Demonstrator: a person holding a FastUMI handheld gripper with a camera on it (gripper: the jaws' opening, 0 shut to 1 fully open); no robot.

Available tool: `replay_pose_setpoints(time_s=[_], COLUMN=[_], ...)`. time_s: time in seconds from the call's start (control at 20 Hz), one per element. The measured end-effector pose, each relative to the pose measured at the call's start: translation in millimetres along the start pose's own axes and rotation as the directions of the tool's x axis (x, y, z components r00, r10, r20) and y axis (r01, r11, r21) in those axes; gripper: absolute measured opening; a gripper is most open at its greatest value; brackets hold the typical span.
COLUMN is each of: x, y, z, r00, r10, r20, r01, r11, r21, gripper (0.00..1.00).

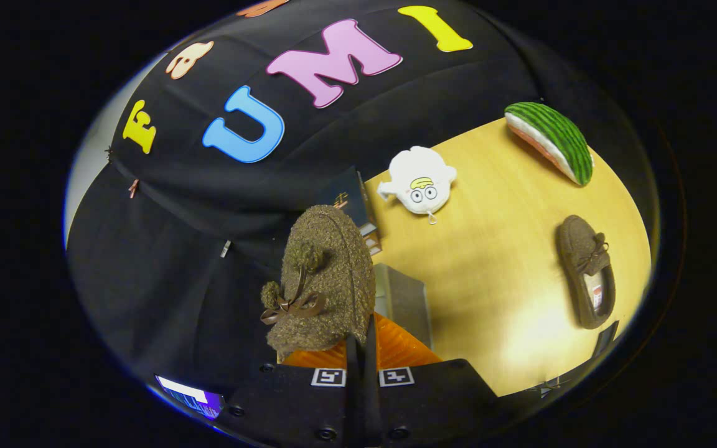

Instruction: Open the storage box then place both shoes into the box .Put the left shoe in first, then the right shoe, with the right side of both shoes facing outward in a uniform manner.

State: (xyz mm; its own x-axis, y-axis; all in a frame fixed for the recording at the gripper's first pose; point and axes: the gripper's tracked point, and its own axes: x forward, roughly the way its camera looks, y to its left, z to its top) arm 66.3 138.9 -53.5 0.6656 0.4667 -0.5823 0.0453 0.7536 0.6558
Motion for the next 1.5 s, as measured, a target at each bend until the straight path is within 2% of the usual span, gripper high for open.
replay_pose_setpoints(time_s=[0.25,0.6,0.8,1.5], x=[32.7,88.4,114.3,144.2], y=[35.6,50.4,33.9,4.4], z=[-24.1,-71.8,-96.0,-129.1], r00=[0.999,0.991,0.979,0.949], r10=[0.020,-0.021,-0.096,-0.183], r20=[-0.048,-0.131,-0.178,-0.255], r01=[-0.021,0.016,0.087,0.181], r11=[1.000,0.999,0.994,0.983], r21=[0.000,-0.040,-0.062,-0.030], gripper=[0.05,0.05,0.05,0.06])
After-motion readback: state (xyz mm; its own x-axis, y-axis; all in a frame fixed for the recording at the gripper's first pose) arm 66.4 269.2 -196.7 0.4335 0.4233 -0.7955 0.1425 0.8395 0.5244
